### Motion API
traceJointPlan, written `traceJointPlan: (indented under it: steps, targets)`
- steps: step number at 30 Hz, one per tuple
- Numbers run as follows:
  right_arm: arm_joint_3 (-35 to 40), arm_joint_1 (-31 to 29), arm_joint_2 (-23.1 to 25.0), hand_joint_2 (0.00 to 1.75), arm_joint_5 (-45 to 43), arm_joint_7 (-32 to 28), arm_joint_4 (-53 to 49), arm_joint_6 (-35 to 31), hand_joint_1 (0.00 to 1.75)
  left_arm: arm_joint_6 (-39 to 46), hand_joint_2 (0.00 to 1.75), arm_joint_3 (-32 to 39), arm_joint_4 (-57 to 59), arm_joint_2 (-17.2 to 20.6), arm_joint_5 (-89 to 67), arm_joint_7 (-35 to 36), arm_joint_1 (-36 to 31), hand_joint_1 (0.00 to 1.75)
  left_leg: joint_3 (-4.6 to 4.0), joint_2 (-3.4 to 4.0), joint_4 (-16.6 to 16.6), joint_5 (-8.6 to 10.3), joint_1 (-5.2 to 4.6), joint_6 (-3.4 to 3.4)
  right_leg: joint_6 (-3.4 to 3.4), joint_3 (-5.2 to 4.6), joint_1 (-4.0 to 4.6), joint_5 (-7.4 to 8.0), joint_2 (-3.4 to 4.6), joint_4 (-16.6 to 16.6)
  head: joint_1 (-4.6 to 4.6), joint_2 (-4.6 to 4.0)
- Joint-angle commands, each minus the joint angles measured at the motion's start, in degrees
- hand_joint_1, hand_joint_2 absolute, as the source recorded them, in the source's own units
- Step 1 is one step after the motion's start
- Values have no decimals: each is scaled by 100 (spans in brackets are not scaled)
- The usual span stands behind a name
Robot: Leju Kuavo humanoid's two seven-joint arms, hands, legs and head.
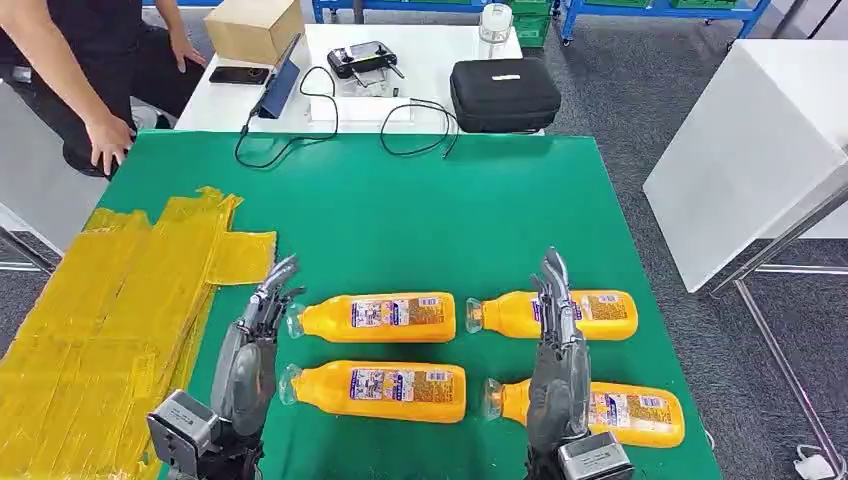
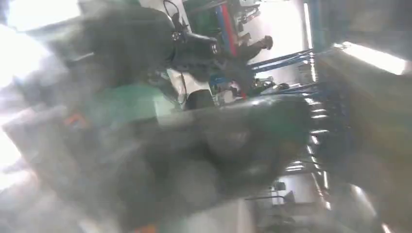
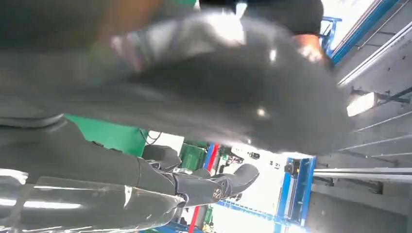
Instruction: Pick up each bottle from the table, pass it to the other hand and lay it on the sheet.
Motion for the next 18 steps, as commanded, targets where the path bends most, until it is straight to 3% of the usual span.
traceJointPlan:
  steps: [1, 18]
  targets:
    - [62, -1158, -384, 0, -861, -121, 400, 646, 175, -645, 0, -60, 793, 206, 1211, -1011, -1284, 175, 9, -3, -5, -2, -1, -2, -3, 9, 0, -3, -6, -4, 0, 0]
    - [0, -1278, -348, 0, -879, -63, 482, 728, 175, -655, 0, -30, 888, 172, 1220, -968, -1425, 175, 18, -3, -8, -3, -3, -3, -4, 17, -3, -5, -8, -5, 0, 0]
